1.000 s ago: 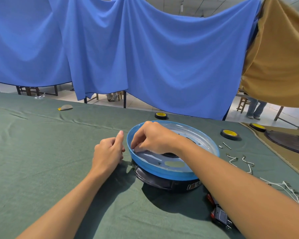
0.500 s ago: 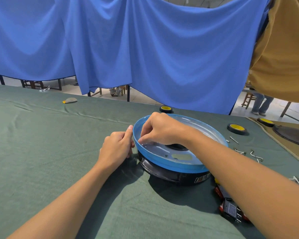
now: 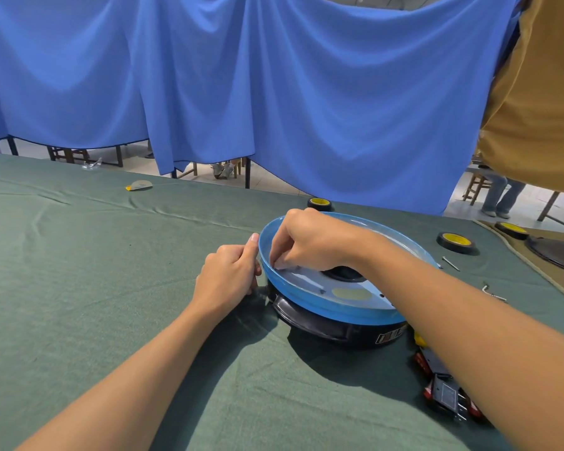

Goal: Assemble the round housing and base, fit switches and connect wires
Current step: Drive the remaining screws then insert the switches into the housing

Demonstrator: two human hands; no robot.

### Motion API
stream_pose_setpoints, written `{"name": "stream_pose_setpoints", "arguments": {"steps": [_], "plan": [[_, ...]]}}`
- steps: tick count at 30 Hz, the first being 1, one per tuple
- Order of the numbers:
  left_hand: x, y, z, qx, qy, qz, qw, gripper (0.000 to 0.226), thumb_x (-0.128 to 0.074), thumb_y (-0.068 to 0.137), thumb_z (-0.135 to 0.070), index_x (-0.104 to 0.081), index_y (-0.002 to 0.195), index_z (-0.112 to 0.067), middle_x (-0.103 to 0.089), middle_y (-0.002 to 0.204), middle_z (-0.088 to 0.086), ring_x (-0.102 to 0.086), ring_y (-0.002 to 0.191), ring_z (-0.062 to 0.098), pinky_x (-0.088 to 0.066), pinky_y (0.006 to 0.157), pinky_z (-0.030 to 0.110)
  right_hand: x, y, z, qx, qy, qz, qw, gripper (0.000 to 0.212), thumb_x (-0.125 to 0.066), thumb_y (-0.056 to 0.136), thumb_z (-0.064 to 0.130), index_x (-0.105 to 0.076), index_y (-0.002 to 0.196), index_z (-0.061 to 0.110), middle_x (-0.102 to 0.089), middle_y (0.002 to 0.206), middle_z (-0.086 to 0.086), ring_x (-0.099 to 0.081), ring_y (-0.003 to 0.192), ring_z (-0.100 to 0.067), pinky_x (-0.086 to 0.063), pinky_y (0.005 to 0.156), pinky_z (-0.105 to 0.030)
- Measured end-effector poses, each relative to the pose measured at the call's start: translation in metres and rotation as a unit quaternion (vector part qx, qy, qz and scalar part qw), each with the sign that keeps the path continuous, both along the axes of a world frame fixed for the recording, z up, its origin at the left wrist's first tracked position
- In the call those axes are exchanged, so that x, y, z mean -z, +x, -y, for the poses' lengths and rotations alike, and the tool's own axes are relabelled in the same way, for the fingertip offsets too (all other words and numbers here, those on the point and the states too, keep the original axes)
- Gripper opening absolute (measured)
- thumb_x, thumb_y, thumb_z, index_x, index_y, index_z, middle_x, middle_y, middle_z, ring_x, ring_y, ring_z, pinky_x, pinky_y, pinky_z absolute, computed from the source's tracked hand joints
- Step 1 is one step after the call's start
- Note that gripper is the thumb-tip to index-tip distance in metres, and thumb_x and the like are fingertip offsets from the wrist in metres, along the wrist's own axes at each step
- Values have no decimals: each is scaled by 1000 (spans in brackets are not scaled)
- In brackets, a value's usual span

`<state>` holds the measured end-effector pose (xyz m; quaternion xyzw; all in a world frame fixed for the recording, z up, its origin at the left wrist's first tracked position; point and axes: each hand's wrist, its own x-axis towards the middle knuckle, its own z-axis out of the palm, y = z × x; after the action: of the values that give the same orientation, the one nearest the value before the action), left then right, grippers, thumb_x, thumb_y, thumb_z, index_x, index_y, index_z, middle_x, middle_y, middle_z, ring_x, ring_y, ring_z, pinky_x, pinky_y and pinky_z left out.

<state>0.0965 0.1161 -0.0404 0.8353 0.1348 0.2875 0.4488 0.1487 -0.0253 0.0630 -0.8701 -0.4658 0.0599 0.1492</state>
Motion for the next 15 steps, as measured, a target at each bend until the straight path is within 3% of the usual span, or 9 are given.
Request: {"name": "stream_pose_setpoints", "arguments": {"steps": [7, 11, 15], "plan": [[-1, 1, 0, 0, 6, -6, 1000, 67, -36, 103, -51, -60, 52, -14, -58, 41, -3, -65, 62, 25, -53, 84, 47, -1, -2, -3, -14, 6, 6, 1000, 8, -73, 83, 18, -77, 82, 24, -71, 79, 10, -62, 74, -6, -51, 66, -21], [-1, -1, 1, 0, 8, -5, 1000, 67, -36, 103, -50, -62, 54, -12, -57, 41, -4, -65, 60, 23, -53, 82, 46, 1, 0, -2, -6, 28, -14, 999, 16, -74, 81, 16, -72, 72, 28, -70, 72, 12, -63, 71, -6, -55, 69, -25], [-1, -1, 0, 2, -3, -11, 1000, 66, -36, 103, -51, -63, 57, -11, -58, 43, -3, -63, 59, 25, -53, 82, 48, 7, 1, -4, 4, 8, 19, 1000, 19, -71, 85, 30, -69, 67, 24, -66, 68, 9, -60, 67, -8, -48, 60, -24]]}}
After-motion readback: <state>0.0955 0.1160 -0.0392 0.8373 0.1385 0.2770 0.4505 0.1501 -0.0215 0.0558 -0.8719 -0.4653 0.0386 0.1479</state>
